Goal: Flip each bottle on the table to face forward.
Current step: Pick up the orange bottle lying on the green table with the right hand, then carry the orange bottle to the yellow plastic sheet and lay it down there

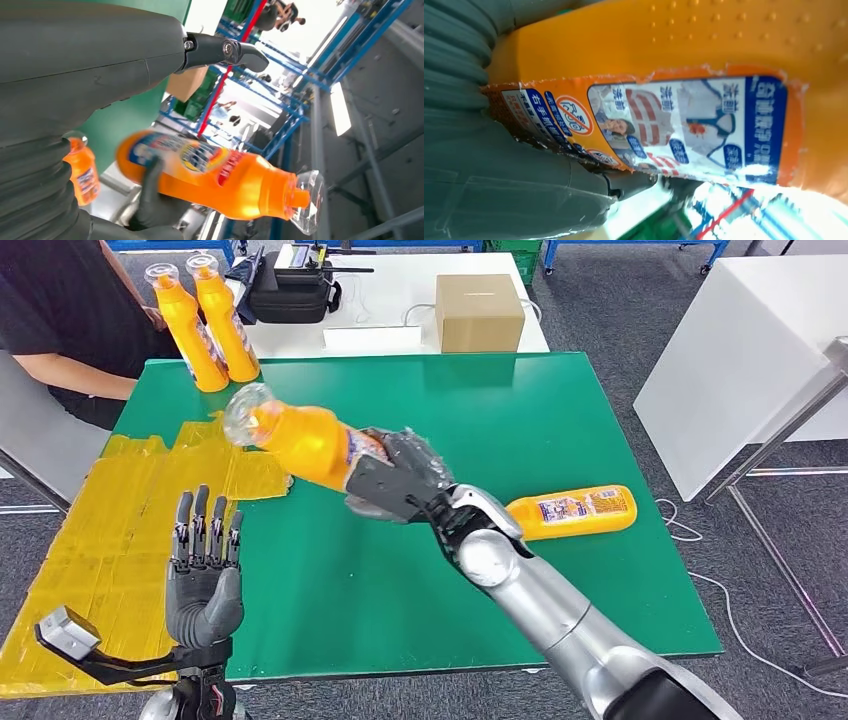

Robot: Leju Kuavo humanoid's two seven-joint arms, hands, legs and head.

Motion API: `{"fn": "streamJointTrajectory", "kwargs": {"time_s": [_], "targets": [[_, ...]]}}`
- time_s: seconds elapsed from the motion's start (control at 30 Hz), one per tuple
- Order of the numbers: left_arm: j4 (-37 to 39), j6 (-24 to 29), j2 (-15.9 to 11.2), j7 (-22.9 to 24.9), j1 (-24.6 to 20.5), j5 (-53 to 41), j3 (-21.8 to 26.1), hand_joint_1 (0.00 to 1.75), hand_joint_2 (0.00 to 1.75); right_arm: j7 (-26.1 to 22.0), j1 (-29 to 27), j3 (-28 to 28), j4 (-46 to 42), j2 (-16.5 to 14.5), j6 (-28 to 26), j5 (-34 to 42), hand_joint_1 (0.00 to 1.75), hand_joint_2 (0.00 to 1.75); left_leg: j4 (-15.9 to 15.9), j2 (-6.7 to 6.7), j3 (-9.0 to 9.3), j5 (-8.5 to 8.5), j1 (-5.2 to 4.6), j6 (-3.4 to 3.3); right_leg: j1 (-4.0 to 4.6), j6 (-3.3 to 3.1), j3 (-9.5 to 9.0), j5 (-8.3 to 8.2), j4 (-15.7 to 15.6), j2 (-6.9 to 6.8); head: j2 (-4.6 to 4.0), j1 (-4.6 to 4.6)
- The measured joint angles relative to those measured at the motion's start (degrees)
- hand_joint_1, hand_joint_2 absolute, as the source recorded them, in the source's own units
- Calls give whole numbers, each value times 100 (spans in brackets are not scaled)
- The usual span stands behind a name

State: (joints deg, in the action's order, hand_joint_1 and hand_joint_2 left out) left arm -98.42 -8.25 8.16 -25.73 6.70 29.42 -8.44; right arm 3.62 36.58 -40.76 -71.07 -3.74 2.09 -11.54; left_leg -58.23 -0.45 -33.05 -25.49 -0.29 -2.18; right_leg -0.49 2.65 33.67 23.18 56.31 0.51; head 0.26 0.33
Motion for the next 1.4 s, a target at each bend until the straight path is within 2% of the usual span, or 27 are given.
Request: {"fn": "streamJointTrajectory", "kwargs": {"time_s": [0.17, 0.37, 0.87, 1.2, 1.33, 1.4], "targets": [[2, -99, 42, -5, 9, 9, 187, 0, 175, 10, 76, -462, 508, -523, 26, -131, 175, 175, 1, -8, -9, 3, 8, 6, 7, -2, 5, 1, 3, -2, 0, 2], [2, -139, 80, -31, 17, -10, 342, 0, 175, 42, 115, -952, 772, -803, 196, -220, 175, 175, 1, -12, -14, 4, 3, 5, 3, -2, 6, 1, 1, -3, 0, 3], [2, -460, 92, -68, 92, -218, 495, 0, 175, 112, 161, -1634, 1058, -897, 414, -291, 175, 175, 1, -11, -15, 3, 3, 6, 3, -2, 14, 1, 0, -3, 0, 3], [70, -1138, -106, 56, 108, -330, 420, 1, 175, 137, 161, -1774, 1052, -838, 585, -387, 175, 175, 0, -10, -16, 4, 2, 5, 2, -2, 14, 0, 0, -2, 0, 2], [150, -1384, -196, 6, 176, -395, 426, 175, 175, 70, 151, -1869, 1011, -745, 615, -448, 175, 175, 0, -10, -16, 3, 2, 6, 2, -2, 15, 0, 0, -2, 0, 2], [187, -1444, -219, -3, 204, -417, 431, 175, 175, 45, 145, -1898, 998, -714, 619, -466, 175, 175, 0, -9, -17, 3, 2, 6, 2, -2, 17, 0, 0, -2, 0, 2]]}}
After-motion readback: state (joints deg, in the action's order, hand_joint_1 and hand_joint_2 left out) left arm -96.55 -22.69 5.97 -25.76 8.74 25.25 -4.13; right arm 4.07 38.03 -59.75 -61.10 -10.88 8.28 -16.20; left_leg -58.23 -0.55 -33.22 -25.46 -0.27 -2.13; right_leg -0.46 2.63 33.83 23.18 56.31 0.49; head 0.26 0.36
